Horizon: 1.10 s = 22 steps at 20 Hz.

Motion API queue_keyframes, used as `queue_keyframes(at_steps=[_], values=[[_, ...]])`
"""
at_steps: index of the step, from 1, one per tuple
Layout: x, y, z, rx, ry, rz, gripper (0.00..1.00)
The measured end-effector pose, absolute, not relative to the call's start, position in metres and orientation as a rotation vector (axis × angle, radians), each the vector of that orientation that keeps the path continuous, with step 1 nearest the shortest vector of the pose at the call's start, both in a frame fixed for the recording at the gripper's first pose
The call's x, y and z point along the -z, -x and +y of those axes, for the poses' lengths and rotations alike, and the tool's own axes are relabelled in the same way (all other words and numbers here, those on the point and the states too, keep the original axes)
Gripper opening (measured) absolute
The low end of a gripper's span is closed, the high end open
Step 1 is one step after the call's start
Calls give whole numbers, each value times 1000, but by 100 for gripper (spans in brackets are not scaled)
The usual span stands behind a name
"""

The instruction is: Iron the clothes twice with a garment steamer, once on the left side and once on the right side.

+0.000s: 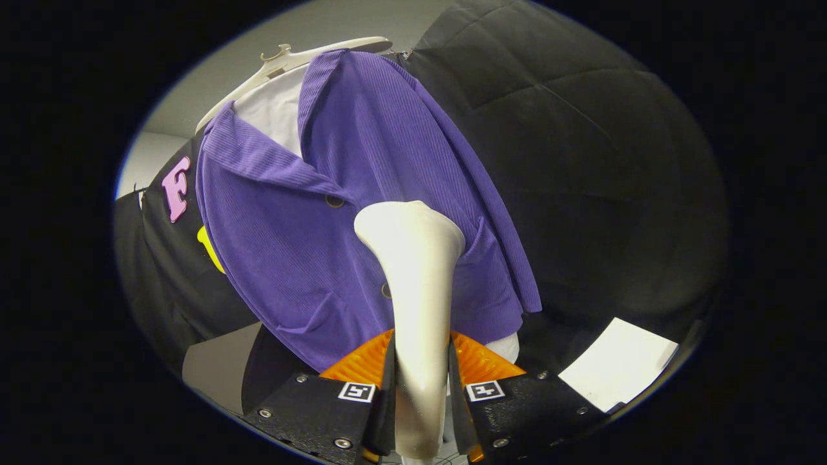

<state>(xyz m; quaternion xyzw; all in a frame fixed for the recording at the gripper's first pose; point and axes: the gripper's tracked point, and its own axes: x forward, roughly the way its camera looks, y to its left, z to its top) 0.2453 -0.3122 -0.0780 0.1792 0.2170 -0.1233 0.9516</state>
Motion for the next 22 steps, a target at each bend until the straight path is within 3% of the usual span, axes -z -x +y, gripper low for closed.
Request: queue_keyframes(at_steps=[11, 22], values=[[181, -222, -303, 292, -378, 624, 37], [233, -173, -278, 292, -376, 762, 37]])
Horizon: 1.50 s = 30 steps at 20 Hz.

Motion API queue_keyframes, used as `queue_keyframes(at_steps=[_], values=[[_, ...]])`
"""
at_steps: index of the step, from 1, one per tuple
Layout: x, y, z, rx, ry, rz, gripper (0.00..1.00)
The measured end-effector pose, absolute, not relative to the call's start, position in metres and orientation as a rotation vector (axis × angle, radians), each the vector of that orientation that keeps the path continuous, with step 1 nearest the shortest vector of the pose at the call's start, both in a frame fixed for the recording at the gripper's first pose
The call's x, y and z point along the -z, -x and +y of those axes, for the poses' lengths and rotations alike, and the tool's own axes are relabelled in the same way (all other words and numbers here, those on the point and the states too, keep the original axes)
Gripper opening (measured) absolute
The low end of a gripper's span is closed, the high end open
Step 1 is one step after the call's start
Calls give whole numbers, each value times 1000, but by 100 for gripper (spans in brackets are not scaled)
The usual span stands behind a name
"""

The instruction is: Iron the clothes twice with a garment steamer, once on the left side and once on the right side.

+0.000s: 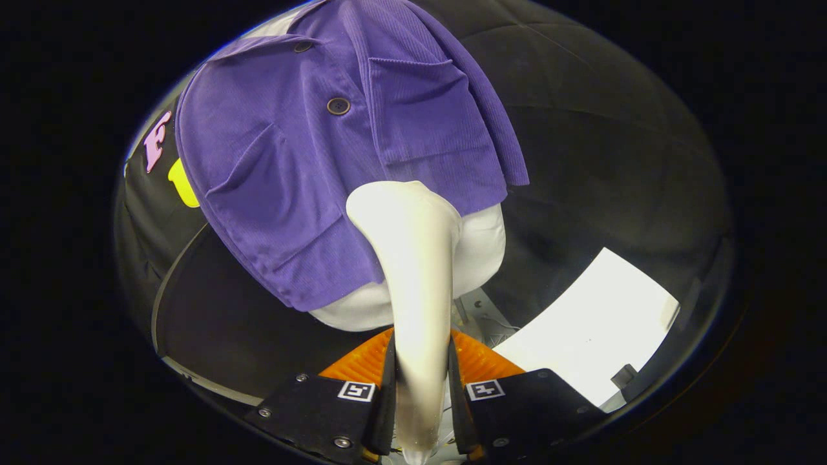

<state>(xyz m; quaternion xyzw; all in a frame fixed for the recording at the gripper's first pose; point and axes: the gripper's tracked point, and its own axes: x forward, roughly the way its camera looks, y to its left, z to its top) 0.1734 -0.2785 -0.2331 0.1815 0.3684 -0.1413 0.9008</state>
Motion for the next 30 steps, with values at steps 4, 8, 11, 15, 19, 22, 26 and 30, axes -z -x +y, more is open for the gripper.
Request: queue_keyframes(at_steps=[4, 8, 11, 15, 19, 22, 26, 30], values=[[218, -151, -254, 254, -370, 739, 37], [171, -131, -219, 195, -374, 620, 37], [139, -107, -186, 128, -342, 574, 37], [104, -76, -146, 56, -300, 525, 37], [69, -55, -107, -9, -258, 462, 37], [48, -44, -81, -44, -222, 414, 37], [38, -32, -51, -95, -192, 399, 37], [28, -23, -39, -127, -185, 400, 36]])
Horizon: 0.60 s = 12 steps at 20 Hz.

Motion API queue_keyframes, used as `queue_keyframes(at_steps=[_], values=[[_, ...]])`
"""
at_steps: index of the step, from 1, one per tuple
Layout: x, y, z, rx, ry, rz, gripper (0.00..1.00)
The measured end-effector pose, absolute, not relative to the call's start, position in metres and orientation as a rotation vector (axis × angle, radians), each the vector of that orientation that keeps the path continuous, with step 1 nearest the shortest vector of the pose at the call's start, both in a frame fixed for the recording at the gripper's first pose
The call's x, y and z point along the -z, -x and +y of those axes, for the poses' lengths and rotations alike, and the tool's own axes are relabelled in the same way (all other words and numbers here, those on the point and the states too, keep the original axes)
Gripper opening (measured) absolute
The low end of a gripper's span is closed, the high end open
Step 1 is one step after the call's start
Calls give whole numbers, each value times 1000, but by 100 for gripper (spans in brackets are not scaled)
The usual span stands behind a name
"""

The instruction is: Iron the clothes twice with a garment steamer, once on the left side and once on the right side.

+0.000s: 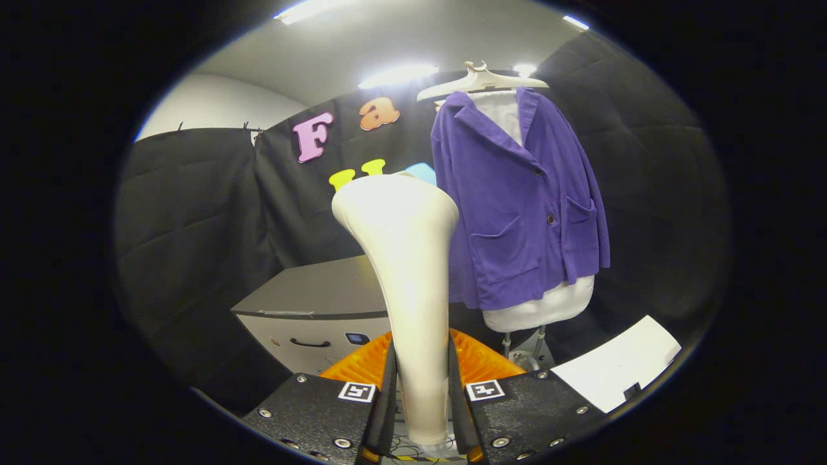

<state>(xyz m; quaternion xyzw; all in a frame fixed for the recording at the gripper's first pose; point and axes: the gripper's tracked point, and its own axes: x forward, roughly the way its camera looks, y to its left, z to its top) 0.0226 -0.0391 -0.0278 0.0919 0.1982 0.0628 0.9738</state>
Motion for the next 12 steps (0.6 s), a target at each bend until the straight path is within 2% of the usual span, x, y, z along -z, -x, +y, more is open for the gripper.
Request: queue_keyframes(at_steps=[12], values=[[47, -12, -35, -132, -196, 450, 37]])
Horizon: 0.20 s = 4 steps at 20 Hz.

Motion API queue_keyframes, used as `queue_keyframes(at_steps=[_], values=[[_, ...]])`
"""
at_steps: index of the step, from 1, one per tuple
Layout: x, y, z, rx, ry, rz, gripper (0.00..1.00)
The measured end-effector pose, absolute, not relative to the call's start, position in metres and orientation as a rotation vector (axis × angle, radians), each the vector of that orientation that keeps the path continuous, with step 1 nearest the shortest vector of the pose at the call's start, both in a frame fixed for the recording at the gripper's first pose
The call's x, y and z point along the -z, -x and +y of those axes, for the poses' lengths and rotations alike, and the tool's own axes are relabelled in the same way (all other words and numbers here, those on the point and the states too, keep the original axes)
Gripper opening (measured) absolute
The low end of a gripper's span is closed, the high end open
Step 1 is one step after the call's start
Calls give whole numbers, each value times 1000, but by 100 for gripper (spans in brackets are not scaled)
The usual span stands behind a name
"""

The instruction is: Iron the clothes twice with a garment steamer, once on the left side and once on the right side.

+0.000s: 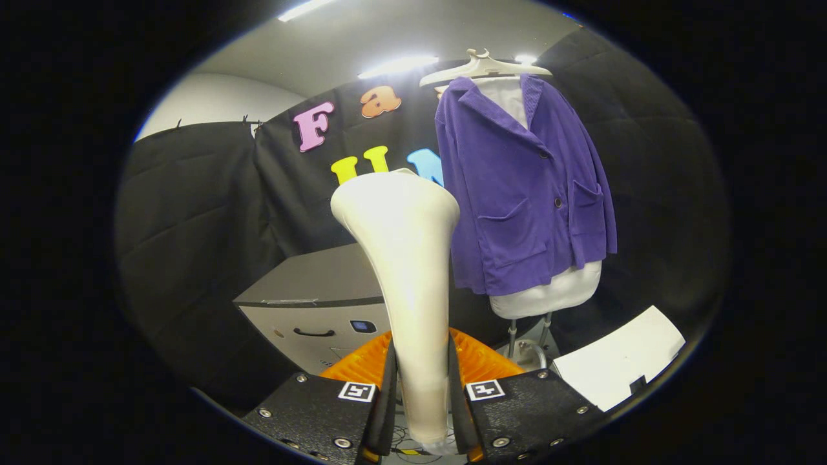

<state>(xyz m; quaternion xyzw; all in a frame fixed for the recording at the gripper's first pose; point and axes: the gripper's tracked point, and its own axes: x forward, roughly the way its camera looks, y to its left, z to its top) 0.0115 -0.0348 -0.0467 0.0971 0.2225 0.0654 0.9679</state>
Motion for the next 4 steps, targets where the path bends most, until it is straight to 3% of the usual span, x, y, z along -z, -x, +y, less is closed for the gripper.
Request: queue_keyframes(at_steps=[4], values=[[48, -9, -38, -123, -205, 456, 36]])
